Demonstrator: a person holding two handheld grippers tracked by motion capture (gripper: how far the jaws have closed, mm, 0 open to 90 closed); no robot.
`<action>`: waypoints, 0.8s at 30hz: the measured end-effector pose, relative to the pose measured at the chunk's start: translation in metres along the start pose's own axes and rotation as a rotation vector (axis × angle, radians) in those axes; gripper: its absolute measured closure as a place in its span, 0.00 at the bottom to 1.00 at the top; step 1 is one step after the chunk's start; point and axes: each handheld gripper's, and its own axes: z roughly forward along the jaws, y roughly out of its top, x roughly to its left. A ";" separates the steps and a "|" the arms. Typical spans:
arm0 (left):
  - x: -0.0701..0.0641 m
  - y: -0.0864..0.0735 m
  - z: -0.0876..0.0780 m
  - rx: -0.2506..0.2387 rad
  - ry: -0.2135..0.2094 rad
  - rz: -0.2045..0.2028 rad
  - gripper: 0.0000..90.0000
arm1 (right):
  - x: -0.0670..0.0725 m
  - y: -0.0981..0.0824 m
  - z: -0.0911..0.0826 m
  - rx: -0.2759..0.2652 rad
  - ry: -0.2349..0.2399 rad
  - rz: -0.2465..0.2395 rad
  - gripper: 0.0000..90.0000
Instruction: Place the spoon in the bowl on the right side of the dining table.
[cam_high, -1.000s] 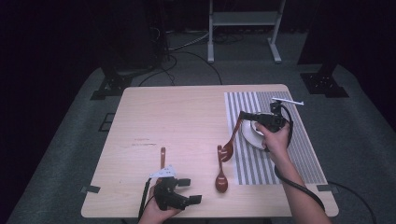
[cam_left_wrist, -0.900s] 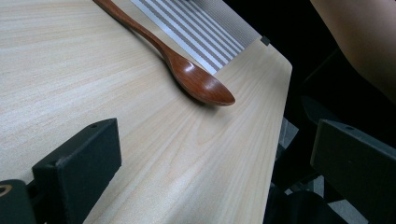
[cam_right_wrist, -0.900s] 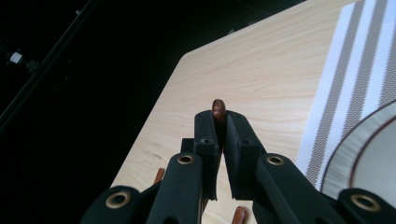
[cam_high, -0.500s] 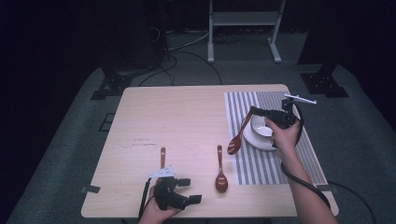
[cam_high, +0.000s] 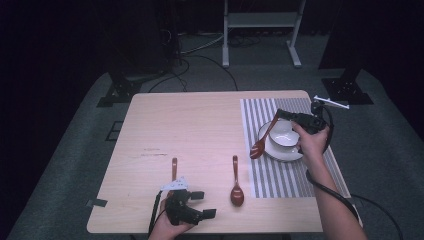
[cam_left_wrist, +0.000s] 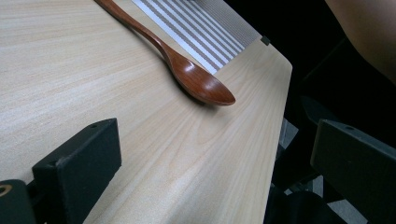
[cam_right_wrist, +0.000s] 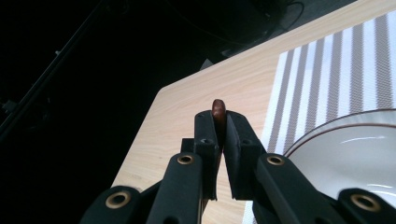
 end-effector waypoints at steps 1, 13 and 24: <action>0.000 0.000 0.000 0.000 0.000 0.000 0.01 | -0.001 0.001 -0.001 -0.003 -0.001 0.001 0.93; 0.001 0.000 0.000 0.002 -0.002 0.003 0.01 | -0.007 0.011 -0.016 -0.054 -0.035 0.018 0.93; 0.001 0.000 0.000 -0.002 -0.002 -0.004 0.01 | -0.014 0.019 -0.029 -0.100 -0.072 0.031 0.93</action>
